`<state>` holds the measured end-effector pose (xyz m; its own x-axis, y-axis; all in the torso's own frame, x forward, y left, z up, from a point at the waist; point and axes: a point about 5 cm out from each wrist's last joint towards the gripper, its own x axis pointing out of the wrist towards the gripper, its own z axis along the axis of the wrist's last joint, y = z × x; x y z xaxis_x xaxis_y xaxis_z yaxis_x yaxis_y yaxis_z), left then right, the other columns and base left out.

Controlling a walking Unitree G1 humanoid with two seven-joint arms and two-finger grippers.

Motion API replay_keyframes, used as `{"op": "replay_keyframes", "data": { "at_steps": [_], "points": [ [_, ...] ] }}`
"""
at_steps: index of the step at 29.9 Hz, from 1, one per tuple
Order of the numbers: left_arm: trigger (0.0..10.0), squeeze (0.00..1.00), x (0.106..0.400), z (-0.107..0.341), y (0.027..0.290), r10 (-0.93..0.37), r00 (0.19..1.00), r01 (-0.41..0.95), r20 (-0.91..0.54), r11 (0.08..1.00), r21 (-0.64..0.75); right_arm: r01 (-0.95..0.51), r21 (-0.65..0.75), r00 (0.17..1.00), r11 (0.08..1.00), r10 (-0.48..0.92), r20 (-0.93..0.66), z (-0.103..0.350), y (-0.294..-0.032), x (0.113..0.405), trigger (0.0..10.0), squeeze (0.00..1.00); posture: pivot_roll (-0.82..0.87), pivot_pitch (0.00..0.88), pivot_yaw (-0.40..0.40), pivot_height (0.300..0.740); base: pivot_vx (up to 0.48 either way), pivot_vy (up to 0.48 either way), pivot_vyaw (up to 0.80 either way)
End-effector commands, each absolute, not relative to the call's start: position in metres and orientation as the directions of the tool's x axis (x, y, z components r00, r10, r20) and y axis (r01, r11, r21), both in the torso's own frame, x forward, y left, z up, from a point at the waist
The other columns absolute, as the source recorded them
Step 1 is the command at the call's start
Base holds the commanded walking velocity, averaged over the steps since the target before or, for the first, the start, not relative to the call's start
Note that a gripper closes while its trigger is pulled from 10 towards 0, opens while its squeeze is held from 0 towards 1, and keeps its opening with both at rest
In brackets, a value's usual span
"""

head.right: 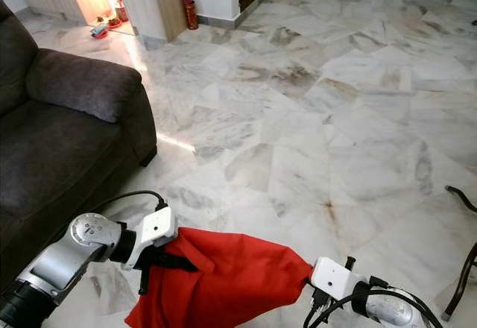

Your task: Move the pillow to the sofa from floor

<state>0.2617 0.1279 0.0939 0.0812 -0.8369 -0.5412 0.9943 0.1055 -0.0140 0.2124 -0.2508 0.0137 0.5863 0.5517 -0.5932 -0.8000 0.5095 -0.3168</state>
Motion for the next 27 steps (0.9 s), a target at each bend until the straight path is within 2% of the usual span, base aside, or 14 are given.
{"op": "replay_keyframes", "data": {
  "at_steps": [1, 2, 3, 5, 9, 10, 12, 16, 20, 24, 27],
  "points": [
    [10.0, 0.0, 0.269, 0.109, 0.125, -0.856, 0.103, 0.995, -0.507, 0.087, 0.054, -0.799, -0.33, 0.594, 0.503, 0.573, -0.565, 0.018, -0.245, 0.216, 0.0, 0.0, -0.09, 0.071, 0.072, 0.739, 0.0, 0.0, 0.0],
    [10.0, 0.0, 0.272, 0.109, 0.125, -0.856, 0.133, 0.991, -0.5, 0.113, 0.07, -0.783, -0.334, 0.614, 0.525, 0.563, -0.553, 0.019, -0.246, 0.218, 0.0, 0.0, -0.09, 0.071, 0.072, 0.739, 0.0, 0.0, 0.0],
    [10.0, 0.0, 0.302, 0.108, 0.136, -0.76, 0.512, 0.858, -0.399, 0.467, 0.212, -0.621, -0.317, 0.772, 0.716, 0.492, -0.402, 0.028, -0.241, 0.229, 10.0, 0.0, -0.09, 0.075, 0.075, 0.739, 0.0, 0.0, 0.0],
    [10.0, 0.0, 0.313, 0.107, 0.143, -0.661, 0.681, 0.732, -0.314, 0.634, 0.25, -0.534, -0.286, 0.836, 0.795, 0.447, -0.318, 0.034, -0.238, 0.234, 10.0, 0.0, -0.1, 0.076, 0.074, 0.739, 0.0, 0.0, 0.0],
    [10.0, 0.0, 0.316, 0.1, 0.148, -0.578, 0.769, 0.636, -0.274, 0.733, 0.24, -0.475, -0.291, 0.874, 0.83, 0.409, -0.262, 0.04, -0.232, 0.241, 10.0, 0.0, -0.1, 0.076, 0.068, 0.739, 0.0, 0.0, 0.0],
    [10.0, 0.0, 0.316, 0.1, 0.148, -0.578, 0.769, 0.636, -0.274, 0.733, 0.24, -0.475, -0.291, 0.874, 0.83, 0.409, -0.262, 0.04, -0.232, 0.241, 10.0, 0.0, -0.1, 0.076, 0.068, 0.739, 0.0, 0.0, 0.0],
    [10.0, 0.0, 0.319, 0.091, 0.153, -0.485, 0.837, 0.54, -0.252, 0.804, 0.25, -0.406, -0.277, 0.91, 0.871, 0.359, -0.206, 0.046, -0.227, 0.249, 10.0, 0.0, -0.11, 0.073, 0.064, 0.739, 0.0, 0.0, 0.0],
    [10.0, 0.0, 0.324, 0.086, 0.153, -0.4, 0.893, 0.442, -0.205, 0.865, 0.237, -0.365, -0.228, 0.927, 0.903, 0.33, -0.179, 0.047, -0.216, 0.25, 10.0, 0.0, -0.11, 0.07, 0.063, 0.739, 0.0, 0.0, 0.0],
    [10.0, 0.0, 0.323, 0.082, 0.151, -0.389, 0.899, 0.432, -0.204, 0.864, 0.258, -0.334, -0.21, 0.938, 0.919, 0.302, -0.173, 0.045, -0.212, 0.248, 10.0, 0.0, -0.13, 0.069, 0.065, 0.739, 0.0, 0.0, 0.0],
    [10.0, 0.0, 0.322, 0.076, 0.154, -0.349, 0.917, 0.393, -0.194, 0.874, 0.286, -0.217, -0.202, 0.971, 0.955, 0.191, -0.14, 0.045, -0.213, 0.25, 10.0, 0.0, -0.14, 0.061, 0.068, 0.739, 0.0, 0.0, 0.0],
    [10.0, 0.0, 0.321, 0.071, 0.159, -0.269, 0.949, 0.305, -0.163, 0.911, 0.278, -0.053, -0.164, 0.993, 0.985, 0.034, -0.116, 0.046, -0.219, 0.255, 10.0, 0.0, -0.15, 0.054, 0.069, 0.739, 0.0, 0.0, 0.0]
  ]
}}
